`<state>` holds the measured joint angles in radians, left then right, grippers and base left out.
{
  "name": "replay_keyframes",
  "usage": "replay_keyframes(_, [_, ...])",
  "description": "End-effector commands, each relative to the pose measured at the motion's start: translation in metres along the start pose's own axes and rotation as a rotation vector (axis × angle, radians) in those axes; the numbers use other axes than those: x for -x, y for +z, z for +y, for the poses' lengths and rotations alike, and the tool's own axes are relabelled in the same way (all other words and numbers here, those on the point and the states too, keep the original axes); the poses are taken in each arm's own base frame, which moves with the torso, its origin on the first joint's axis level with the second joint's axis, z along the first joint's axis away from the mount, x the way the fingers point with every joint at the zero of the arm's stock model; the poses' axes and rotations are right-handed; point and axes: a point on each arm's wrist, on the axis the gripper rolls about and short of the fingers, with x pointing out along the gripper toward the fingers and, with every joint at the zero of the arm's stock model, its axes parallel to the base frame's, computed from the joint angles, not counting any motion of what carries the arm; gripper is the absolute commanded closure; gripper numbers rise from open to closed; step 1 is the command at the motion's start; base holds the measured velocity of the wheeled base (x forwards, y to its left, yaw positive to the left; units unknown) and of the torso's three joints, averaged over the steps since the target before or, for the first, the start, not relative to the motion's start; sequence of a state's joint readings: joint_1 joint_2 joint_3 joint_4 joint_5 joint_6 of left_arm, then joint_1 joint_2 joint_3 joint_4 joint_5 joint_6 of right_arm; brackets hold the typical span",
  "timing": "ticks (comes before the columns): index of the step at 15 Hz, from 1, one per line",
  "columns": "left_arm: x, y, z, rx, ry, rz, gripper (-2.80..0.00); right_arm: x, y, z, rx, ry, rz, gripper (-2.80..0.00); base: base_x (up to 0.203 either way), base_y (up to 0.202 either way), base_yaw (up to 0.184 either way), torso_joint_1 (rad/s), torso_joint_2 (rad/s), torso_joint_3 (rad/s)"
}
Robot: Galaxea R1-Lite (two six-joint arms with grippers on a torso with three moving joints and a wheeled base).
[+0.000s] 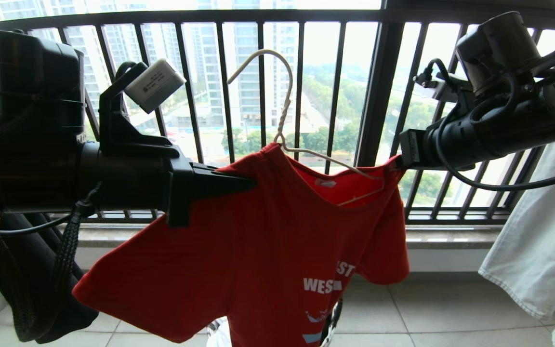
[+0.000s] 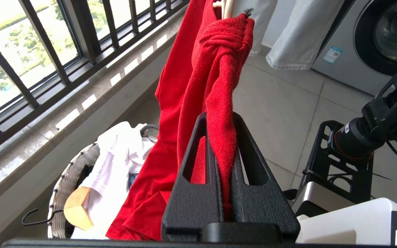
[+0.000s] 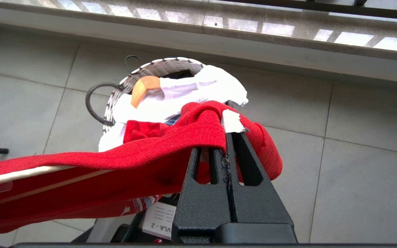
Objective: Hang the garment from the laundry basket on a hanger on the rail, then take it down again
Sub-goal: Hang the clothes on the clothes rack
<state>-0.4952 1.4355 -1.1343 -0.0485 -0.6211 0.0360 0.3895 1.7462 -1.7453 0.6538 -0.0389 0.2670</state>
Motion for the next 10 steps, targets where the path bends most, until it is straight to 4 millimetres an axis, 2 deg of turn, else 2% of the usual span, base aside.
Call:
replay_keyframes(1, [-0.008, -0.004, 0.005, 0.013, -0.007, 0.020, 0.00, 0.004, 0.000, 0.010, 0.016, 0.028, -0.007, 0.00, 0.000, 0.000, 0.000, 0.000, 0.00, 0.000])
replay_keyframes(10, [-0.029, -0.012, 0.014, 0.017, -0.004, 0.035, 0.00, 0.016, -0.004, 0.043, 0.084, 0.057, -0.046, 0.00, 0.000, 0.000, 0.000, 0.000, 0.00, 0.000])
